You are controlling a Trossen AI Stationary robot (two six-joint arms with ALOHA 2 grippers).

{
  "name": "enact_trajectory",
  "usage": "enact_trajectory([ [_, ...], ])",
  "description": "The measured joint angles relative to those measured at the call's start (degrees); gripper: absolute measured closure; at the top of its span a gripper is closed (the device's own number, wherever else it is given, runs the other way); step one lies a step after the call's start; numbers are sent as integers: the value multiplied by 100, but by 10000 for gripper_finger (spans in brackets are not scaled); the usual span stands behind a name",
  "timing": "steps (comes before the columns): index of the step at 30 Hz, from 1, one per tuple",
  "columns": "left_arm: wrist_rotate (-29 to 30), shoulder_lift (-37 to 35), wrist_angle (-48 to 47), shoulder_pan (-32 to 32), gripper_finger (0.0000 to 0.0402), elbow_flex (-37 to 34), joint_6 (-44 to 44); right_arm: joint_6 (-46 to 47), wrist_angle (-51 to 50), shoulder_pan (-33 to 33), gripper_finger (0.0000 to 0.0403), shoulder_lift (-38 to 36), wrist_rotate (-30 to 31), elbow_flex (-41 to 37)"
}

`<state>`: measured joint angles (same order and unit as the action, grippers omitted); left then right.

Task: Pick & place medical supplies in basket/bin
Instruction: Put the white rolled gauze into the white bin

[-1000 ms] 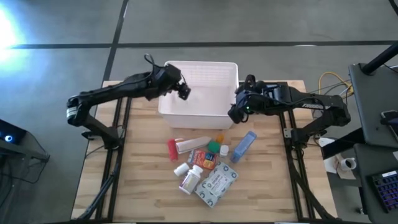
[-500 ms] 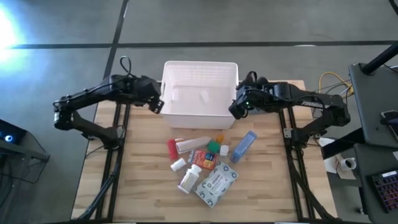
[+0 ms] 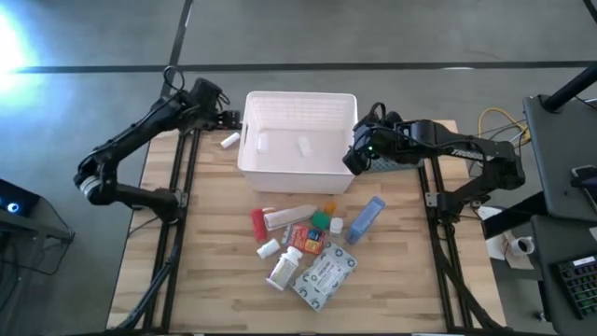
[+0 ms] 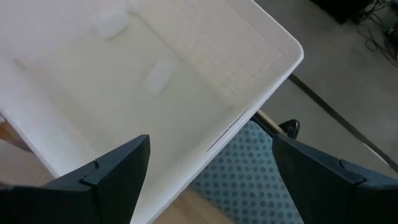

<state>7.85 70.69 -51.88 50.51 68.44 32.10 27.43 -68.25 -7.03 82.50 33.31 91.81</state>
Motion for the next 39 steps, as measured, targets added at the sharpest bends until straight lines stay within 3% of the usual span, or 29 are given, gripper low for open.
enact_trajectory([
  [6, -150, 180, 280, 968, 160, -838, -191, 176, -76, 2, 74, 0, -250, 0],
  [11, -934, 181, 1230, 1121, 160, -1544, -1477, 292, -143, 2, 74, 0, -250, 0],
  [15, -852, 240, 2106, 1054, 160, -2064, -2317, 386, -142, 2, 74, 0, -250, 0],
  [21, -493, 735, 2693, 1057, 160, -2389, -2698, 618, -142, 0, 74, 0, -522, 0],
  [29, -471, 2135, 2625, 1013, 160, -1569, -2695, 1051, -144, 0, 74, 0, -550, 0],
  [39, -434, 3719, 830, 991, 175, -43, -3188, 1501, -146, 2, 74, 0, -548, 0],
])
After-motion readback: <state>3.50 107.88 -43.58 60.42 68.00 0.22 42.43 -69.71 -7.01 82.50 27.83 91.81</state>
